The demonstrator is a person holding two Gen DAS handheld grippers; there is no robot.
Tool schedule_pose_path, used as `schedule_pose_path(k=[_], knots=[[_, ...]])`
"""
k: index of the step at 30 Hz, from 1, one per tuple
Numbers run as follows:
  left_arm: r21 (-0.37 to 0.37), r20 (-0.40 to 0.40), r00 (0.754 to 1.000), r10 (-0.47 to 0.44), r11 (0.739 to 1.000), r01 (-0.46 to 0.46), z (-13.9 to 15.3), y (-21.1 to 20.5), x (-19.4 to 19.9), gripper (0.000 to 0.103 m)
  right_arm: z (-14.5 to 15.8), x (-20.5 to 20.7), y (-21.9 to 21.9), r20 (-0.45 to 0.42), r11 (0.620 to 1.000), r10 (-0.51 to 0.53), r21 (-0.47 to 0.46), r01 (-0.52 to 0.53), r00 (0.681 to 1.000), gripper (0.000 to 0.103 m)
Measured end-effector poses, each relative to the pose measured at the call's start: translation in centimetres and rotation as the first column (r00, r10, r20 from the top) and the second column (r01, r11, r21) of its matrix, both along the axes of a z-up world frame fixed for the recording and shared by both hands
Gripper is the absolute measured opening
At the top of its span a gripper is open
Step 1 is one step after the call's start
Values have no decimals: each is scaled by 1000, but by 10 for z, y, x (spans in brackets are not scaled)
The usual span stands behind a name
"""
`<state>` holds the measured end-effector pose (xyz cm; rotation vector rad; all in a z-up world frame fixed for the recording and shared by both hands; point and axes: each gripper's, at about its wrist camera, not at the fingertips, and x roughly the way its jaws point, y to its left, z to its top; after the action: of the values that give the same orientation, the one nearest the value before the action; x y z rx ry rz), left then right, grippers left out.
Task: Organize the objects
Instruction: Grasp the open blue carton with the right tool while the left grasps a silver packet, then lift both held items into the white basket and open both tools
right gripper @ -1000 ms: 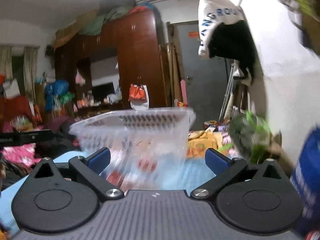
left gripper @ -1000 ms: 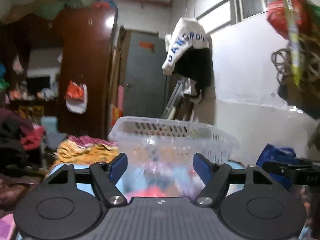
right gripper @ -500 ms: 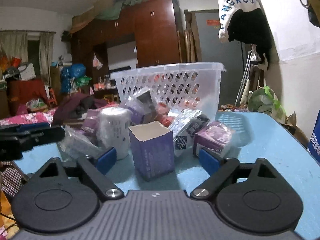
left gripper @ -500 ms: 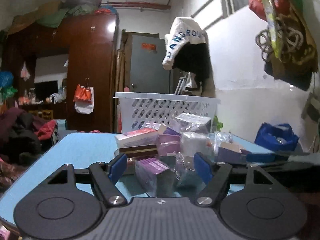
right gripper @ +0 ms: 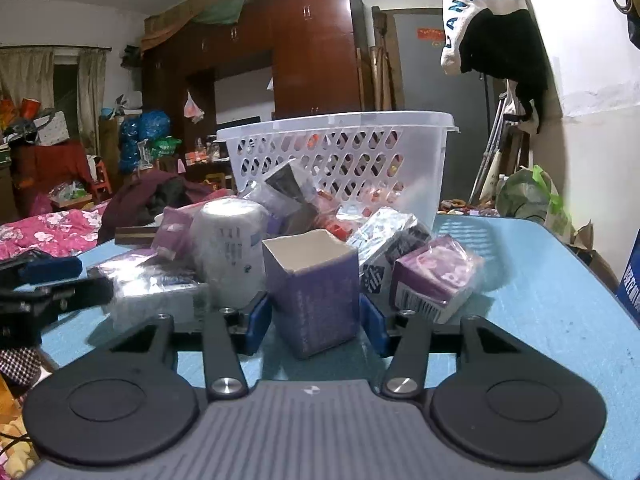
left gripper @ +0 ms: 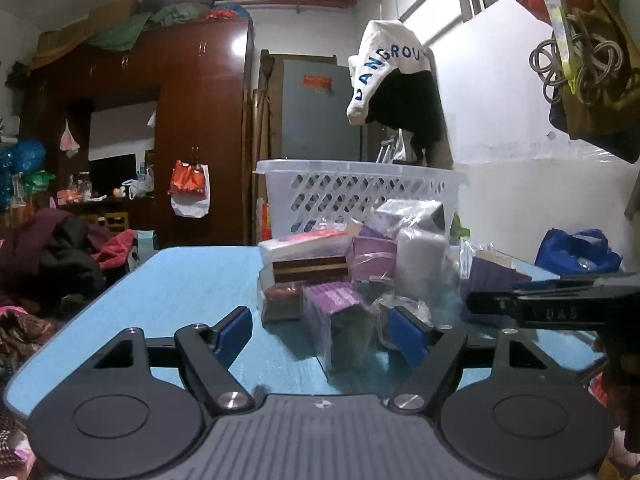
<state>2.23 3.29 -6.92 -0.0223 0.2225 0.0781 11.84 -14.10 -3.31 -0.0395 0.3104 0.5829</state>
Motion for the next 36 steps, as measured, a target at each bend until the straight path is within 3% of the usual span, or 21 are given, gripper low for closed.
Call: schedule_pose_path(k=[6,7,8,9,19,30,36], knots=[[-27,-44,999,27,999,-28,0,2,15,79,-1,-3,2,1,1000,23,-9,-23,1000,50],[-25,-44,999,29,999,-31,0,1,16,71,0,-5,1,8,1000,23,-10,-23,1000,49],[-28,-47,999,20,999,-21,0,1,17,44,1,-7,0,13,1000,22,-9,-22,1000,49],[-40,-55,998,-2,999,0,0,2,17,35,2,-8,-1,14,1000,24,-5,-23,1000,48],[-15,27,999,-40,999,40,5,3,-17,34,10,-16,-16,17,999,21,26,-22,1000,46],[-35,97,990,-99,994,102,18,0,-21,34,15,-20,-20,28,999,7,39,-8,1000,45],[-37,93,991,-97,994,101,16,1,-18,34,17,-17,-23,27,999,3,49,-4,1000,44]])
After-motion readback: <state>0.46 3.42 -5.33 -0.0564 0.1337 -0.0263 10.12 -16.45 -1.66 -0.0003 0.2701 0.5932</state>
